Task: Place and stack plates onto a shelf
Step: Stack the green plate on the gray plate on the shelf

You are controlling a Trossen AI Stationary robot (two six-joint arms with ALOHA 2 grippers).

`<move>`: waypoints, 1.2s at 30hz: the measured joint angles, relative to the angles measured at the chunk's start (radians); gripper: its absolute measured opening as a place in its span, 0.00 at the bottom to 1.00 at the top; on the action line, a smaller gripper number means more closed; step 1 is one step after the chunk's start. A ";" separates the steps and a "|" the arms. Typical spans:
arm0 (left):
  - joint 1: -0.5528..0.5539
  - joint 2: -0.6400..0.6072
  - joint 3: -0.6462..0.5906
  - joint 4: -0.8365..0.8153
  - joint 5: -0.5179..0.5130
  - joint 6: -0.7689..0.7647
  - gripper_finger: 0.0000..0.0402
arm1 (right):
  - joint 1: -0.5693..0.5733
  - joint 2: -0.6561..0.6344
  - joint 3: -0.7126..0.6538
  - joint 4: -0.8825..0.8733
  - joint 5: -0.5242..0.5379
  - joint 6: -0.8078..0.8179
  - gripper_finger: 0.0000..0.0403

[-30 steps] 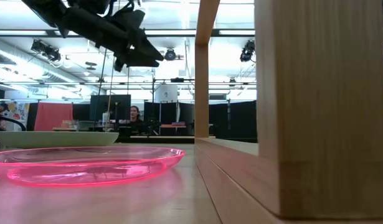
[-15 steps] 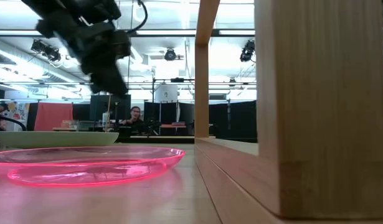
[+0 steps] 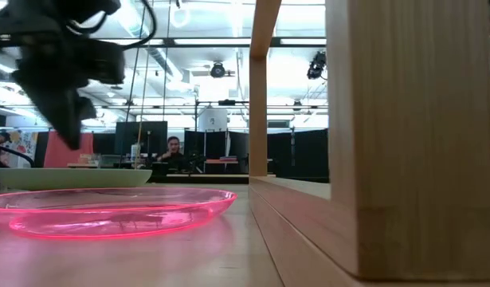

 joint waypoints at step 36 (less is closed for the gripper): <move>-0.237 0.173 0.000 -0.110 -0.315 -0.025 0.38 | 0.000 0.000 0.000 0.000 0.000 0.000 0.54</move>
